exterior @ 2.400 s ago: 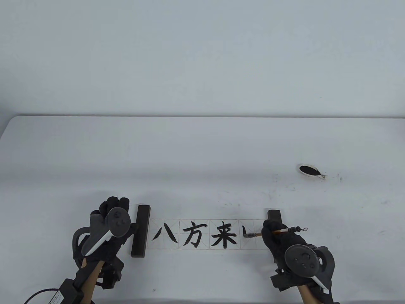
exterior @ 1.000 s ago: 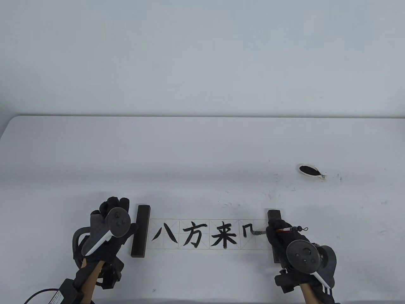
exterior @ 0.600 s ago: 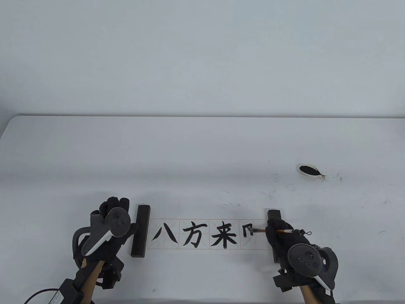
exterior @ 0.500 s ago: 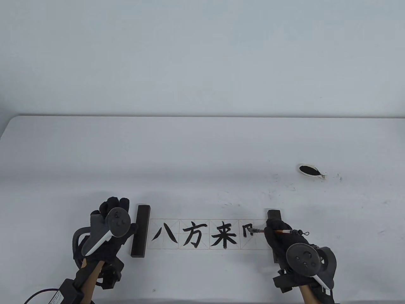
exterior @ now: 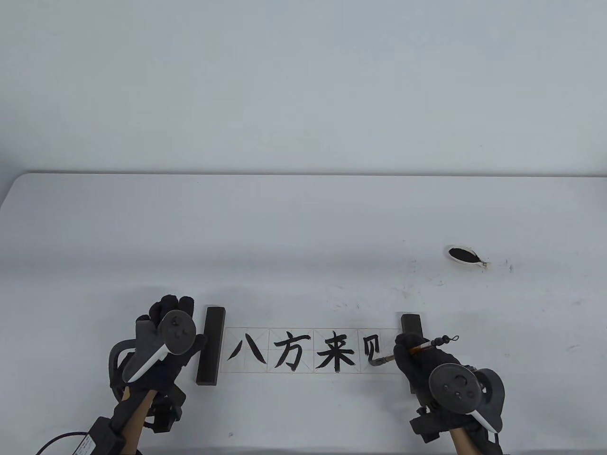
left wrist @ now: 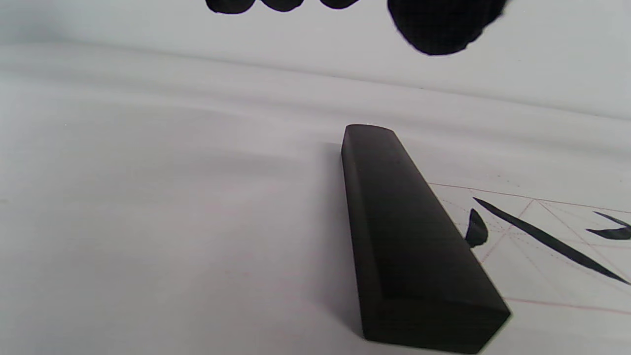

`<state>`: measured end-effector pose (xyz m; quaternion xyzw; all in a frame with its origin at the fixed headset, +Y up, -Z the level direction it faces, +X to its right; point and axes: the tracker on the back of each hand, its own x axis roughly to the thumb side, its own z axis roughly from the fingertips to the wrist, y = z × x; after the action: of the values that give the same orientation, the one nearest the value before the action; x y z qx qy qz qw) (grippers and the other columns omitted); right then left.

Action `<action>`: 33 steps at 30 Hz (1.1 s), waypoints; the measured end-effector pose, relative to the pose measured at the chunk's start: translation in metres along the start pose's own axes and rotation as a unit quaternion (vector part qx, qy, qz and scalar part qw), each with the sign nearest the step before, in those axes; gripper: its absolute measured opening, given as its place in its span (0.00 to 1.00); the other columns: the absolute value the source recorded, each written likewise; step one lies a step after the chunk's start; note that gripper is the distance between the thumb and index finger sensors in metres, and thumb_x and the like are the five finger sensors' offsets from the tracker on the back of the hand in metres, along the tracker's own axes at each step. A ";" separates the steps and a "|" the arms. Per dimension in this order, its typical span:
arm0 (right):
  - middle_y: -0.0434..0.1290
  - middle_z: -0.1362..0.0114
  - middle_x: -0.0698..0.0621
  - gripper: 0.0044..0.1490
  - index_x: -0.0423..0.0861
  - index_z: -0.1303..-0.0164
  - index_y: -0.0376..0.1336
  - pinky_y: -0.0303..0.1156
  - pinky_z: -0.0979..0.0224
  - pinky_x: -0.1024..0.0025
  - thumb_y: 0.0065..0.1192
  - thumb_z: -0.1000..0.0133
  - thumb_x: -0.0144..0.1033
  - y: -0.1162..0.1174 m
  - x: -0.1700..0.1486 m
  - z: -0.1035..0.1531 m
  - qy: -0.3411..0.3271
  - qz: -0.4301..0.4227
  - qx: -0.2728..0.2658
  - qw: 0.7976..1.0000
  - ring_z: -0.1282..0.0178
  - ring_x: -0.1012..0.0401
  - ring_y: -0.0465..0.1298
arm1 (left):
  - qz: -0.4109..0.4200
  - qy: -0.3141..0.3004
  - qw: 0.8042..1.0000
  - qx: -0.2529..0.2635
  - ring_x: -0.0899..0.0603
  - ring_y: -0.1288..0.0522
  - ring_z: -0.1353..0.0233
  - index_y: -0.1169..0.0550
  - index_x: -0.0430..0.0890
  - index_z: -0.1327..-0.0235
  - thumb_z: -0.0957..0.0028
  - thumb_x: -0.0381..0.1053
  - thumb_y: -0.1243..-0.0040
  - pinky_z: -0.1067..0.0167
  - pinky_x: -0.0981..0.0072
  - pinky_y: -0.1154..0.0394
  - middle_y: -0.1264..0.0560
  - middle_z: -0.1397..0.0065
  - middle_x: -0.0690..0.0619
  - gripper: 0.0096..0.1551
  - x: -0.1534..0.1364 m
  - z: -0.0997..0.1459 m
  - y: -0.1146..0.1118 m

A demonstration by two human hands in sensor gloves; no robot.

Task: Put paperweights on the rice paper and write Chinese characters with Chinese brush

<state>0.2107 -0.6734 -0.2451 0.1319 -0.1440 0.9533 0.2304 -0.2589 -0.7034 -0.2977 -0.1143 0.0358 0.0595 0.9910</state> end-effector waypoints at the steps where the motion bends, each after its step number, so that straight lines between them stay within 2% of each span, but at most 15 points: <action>1: 0.82 0.49 0.45 0.25 0.41 0.43 0.70 0.81 0.54 0.67 0.54 0.36 0.47 -0.001 0.000 0.000 -0.002 -0.016 0.003 1.000 0.56 0.57 0.84 | 0.000 0.000 1.000 0.000 0.33 0.57 0.08 0.60 0.55 0.10 0.42 0.65 0.55 0.16 0.42 0.62 0.61 0.07 0.45 0.51 0.000 0.000 0.000; 8: 0.82 0.48 0.45 0.26 0.40 0.42 0.69 0.80 0.53 0.66 0.54 0.36 0.47 -0.012 -0.006 0.003 0.015 -0.019 -0.043 0.999 0.55 0.56 0.84 | 0.001 0.000 1.000 -0.001 0.33 0.57 0.08 0.59 0.55 0.11 0.42 0.65 0.55 0.16 0.42 0.62 0.61 0.07 0.45 0.51 0.000 0.000 0.000; 11: 0.81 0.47 0.45 0.26 0.40 0.41 0.69 0.80 0.52 0.66 0.54 0.36 0.47 -0.010 -0.005 0.002 0.014 0.004 -0.036 0.999 0.54 0.56 0.83 | 0.000 0.000 1.000 -0.001 0.33 0.57 0.08 0.59 0.55 0.11 0.42 0.65 0.55 0.16 0.42 0.62 0.61 0.07 0.45 0.51 0.000 0.000 0.000; 22: 0.81 0.44 0.44 0.27 0.40 0.39 0.68 0.80 0.50 0.65 0.54 0.36 0.46 -0.005 -0.003 0.001 0.008 0.002 -0.007 1.000 0.52 0.55 0.83 | 0.000 0.000 1.000 -0.001 0.33 0.57 0.08 0.59 0.55 0.10 0.42 0.65 0.55 0.16 0.42 0.62 0.61 0.07 0.45 0.51 0.000 0.000 0.000; 33: 0.82 0.48 0.44 0.25 0.40 0.42 0.69 0.80 0.52 0.65 0.54 0.36 0.46 -0.008 -0.004 0.001 0.026 0.037 -0.002 0.999 0.55 0.55 0.83 | -0.001 0.001 1.000 -0.002 0.33 0.57 0.08 0.59 0.55 0.10 0.42 0.65 0.55 0.16 0.42 0.62 0.61 0.07 0.45 0.51 0.000 -0.001 -0.001</action>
<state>0.2177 -0.6685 -0.2435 0.1015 -0.1442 0.9640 0.1989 -0.2591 -0.7043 -0.2981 -0.1160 0.0362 0.0588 0.9908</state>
